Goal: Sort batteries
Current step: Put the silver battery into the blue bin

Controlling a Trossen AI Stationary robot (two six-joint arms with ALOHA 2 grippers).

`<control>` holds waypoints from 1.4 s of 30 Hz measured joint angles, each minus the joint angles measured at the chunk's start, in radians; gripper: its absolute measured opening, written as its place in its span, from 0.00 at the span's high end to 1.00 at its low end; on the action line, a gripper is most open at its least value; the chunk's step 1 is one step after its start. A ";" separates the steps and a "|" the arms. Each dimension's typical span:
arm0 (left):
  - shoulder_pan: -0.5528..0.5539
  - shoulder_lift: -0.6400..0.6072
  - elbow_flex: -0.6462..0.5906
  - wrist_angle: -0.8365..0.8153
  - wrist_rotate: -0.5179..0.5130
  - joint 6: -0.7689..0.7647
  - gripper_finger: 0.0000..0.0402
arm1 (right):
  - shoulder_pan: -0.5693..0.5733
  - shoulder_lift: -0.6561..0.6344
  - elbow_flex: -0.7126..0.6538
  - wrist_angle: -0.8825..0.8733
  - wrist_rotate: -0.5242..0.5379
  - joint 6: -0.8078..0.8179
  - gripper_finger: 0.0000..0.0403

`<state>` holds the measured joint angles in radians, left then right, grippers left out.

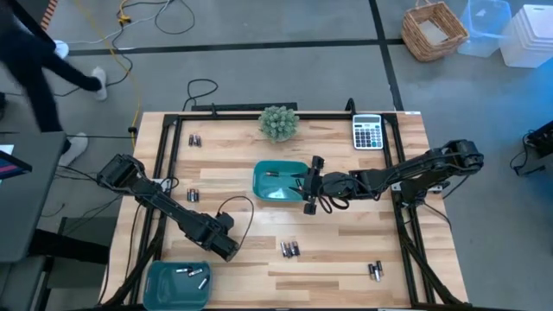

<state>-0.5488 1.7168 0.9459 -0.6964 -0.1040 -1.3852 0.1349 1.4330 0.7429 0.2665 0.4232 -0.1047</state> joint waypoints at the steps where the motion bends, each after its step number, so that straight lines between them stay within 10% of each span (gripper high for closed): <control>1: 0.000 0.000 0.000 0.000 0.000 0.006 0.90 | 0.000 0.000 0.000 0.000 0.000 0.000 0.52; 31: -0.042 0.004 0.389 -0.281 -0.080 0.372 0.90 | 0.000 0.000 0.000 -0.004 0.000 0.000 0.52; 42: -0.243 0.002 0.541 -0.384 0.012 0.205 0.89 | 0.000 0.000 0.000 -0.004 0.000 0.000 0.52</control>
<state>-0.7914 1.7191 1.4866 -1.0806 -0.0924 -1.1806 0.1349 1.4330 0.7429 0.2623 0.4232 -0.1043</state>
